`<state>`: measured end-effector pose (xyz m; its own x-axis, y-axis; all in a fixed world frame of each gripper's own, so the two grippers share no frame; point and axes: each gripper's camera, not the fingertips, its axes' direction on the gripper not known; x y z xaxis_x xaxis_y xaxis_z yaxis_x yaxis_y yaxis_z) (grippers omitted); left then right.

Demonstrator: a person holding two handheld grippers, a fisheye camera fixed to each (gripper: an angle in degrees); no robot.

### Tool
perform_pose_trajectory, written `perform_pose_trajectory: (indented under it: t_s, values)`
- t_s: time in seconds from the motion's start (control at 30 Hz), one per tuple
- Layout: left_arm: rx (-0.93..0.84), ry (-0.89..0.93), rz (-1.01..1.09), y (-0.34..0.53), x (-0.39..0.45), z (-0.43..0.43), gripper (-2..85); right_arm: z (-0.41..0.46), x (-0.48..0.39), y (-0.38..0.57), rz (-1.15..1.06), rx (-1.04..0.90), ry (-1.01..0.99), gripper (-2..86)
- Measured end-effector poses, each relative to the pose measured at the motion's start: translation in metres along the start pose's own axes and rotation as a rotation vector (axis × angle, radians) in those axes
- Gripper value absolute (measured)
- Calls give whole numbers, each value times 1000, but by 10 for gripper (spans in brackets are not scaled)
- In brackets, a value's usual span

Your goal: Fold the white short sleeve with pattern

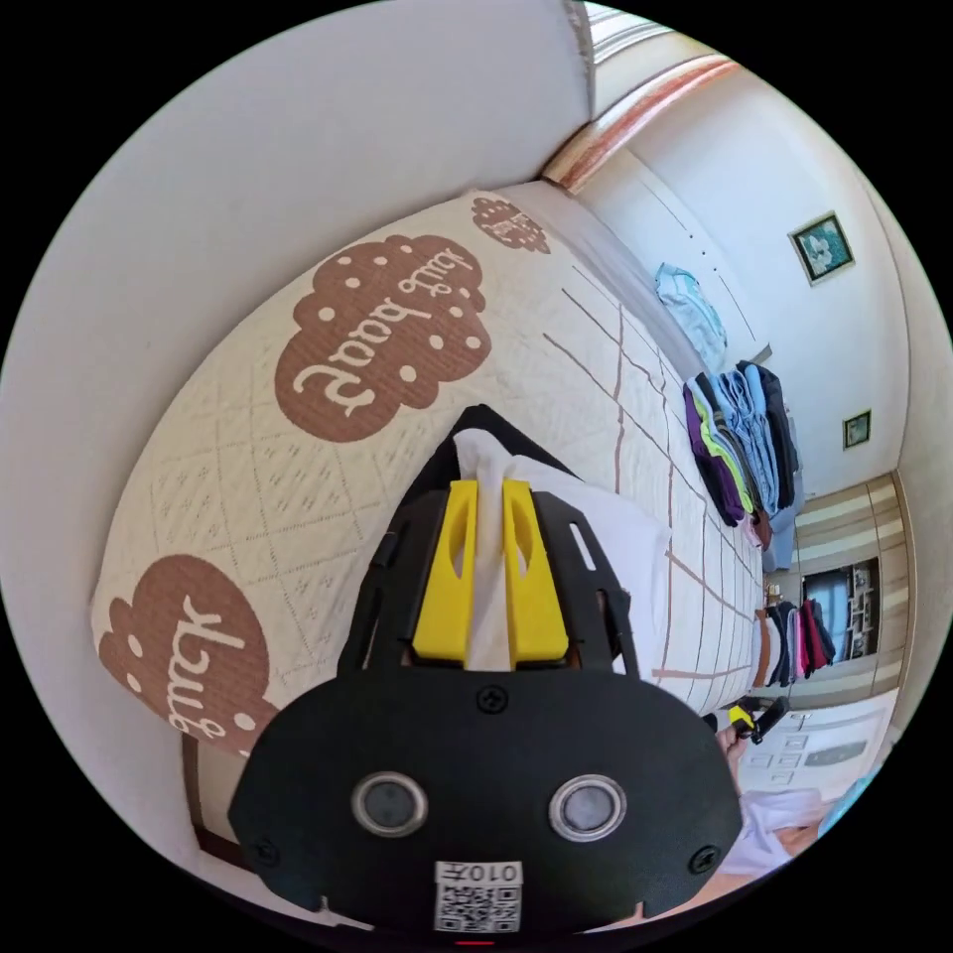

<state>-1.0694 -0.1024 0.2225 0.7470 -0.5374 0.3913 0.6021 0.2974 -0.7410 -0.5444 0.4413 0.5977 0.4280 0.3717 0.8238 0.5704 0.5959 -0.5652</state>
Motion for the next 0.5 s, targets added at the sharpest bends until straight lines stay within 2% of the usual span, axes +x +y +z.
perform_pose_trajectory:
  t_s: [0.1,0.17,0.2,0.3,0.37,0.43,0.5]
  values:
    - [170,-72,339,20,51,-22,48,6,-4,2,-18,-28,-18,22]
    - [261,-106,431,36,64,-30,48,9,-10,-1,-58,-73,0,22]
    - [238,-120,362,38,55,-23,50,9,-11,-1,-60,-78,7,22]
    - [-37,-108,172,34,25,19,58,4,-19,0,-75,-78,16,22]
    - [94,-167,118,51,24,9,62,-1,-29,2,-101,-96,36,22]
    - [317,-148,38,82,25,-21,66,-5,-34,4,-118,-111,69,22]
    - [435,-184,66,114,41,-44,69,-12,-38,7,-130,-110,83,21]
